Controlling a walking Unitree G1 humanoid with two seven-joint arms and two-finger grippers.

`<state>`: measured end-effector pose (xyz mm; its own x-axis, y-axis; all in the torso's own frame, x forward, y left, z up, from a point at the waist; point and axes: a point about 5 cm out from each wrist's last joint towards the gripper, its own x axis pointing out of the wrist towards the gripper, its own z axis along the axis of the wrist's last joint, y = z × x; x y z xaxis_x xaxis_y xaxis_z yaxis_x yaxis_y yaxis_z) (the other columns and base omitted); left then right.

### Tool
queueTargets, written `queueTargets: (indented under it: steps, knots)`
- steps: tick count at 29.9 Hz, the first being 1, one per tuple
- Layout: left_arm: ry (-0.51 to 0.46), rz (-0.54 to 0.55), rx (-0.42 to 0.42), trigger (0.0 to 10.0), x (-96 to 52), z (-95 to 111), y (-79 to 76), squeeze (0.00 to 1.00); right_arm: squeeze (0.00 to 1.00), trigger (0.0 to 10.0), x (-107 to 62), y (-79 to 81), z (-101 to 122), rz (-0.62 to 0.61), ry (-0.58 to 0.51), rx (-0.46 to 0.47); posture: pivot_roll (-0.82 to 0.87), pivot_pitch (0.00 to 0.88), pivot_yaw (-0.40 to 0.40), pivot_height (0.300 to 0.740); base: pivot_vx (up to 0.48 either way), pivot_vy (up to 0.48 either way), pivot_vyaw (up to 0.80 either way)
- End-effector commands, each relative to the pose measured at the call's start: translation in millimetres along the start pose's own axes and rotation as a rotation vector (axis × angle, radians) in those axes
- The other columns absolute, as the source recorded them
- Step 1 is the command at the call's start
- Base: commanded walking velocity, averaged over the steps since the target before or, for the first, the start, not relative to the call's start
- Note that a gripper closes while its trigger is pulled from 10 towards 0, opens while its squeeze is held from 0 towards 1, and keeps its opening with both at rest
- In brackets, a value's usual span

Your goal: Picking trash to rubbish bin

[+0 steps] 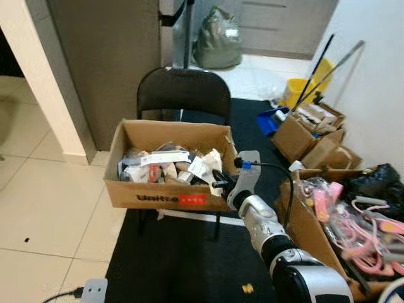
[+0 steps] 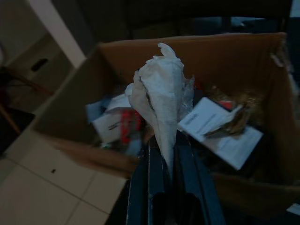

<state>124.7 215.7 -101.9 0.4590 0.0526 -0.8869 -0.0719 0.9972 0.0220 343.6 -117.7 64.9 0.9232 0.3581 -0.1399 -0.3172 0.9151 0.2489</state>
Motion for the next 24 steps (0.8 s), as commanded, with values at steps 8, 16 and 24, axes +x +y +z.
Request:
queueTargets:
  steps: [8,16,24]
  knots:
    - [0.019,-0.009,0.014,10.0,-0.6,-5.2,-1.5,0.00,0.00,10.0,-4.3,-4.6,-8.6,-0.034,0.040,0.003,0.15,0.046,-0.036,0.740,0.382,0.000,0.00]
    - [0.023,-0.007,0.015,10.0,-1.0,-6.6,-0.1,0.00,0.00,10.0,-5.2,4.5,-21.1,-0.004,0.106,-0.037,0.15,0.045,-0.036,0.740,0.380,0.000,0.00]
    - [0.021,0.010,0.002,10.0,-0.9,-6.7,-0.2,0.00,0.67,10.0,-6.1,17.3,-32.5,0.034,0.141,-0.040,0.15,0.047,-0.037,0.740,0.286,0.000,0.00]
